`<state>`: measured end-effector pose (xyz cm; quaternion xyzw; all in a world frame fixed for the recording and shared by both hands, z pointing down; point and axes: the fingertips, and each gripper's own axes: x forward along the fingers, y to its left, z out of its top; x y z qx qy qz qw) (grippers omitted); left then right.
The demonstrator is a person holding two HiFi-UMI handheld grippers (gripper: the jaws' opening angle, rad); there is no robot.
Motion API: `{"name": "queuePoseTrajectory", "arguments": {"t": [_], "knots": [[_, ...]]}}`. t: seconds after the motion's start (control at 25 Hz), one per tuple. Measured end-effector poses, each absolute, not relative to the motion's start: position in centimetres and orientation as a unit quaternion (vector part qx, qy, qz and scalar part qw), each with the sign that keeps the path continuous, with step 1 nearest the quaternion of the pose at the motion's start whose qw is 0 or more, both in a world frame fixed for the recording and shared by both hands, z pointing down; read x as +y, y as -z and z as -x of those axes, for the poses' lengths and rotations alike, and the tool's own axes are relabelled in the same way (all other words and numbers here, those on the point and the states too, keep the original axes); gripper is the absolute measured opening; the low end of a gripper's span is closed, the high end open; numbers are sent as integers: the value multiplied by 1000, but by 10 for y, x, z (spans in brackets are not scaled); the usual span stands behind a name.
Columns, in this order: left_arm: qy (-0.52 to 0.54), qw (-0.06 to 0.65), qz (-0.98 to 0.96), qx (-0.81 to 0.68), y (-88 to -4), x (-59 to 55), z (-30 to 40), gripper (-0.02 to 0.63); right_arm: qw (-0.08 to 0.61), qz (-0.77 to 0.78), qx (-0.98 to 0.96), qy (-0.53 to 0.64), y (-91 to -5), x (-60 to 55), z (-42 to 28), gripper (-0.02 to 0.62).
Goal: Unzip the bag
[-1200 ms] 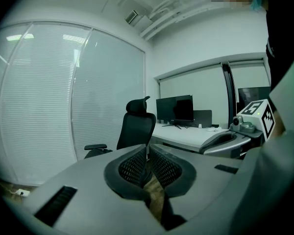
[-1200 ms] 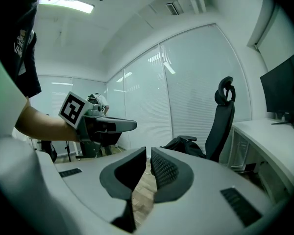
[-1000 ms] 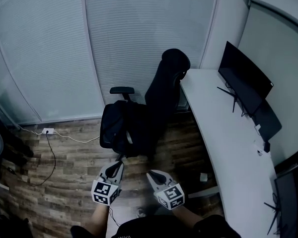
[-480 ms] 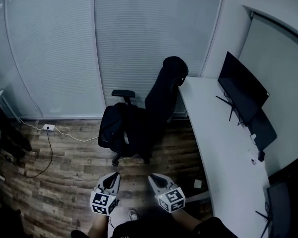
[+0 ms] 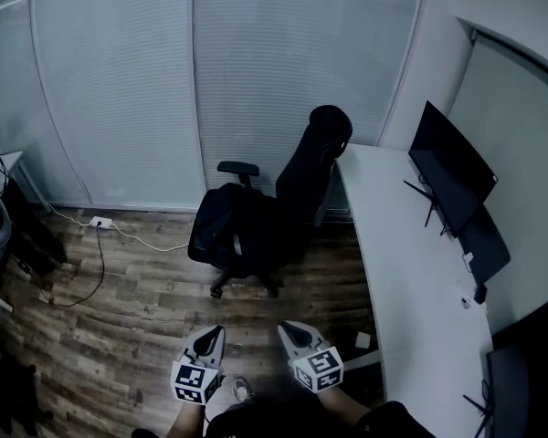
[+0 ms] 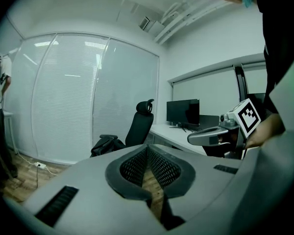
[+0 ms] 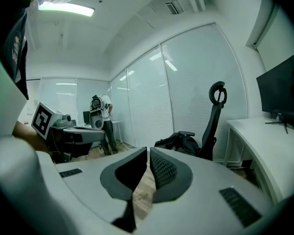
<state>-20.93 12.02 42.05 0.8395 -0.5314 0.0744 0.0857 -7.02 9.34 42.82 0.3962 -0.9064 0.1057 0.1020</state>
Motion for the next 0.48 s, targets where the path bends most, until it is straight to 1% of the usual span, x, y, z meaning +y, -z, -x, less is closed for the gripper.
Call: {"name": "queuePoseTrajectory", "arguments": {"t": [0.48], "knots": [[-69,81,-820,-563,-413,185,203,20,104,-396,-907,-100,-428,140,46,49]]}}
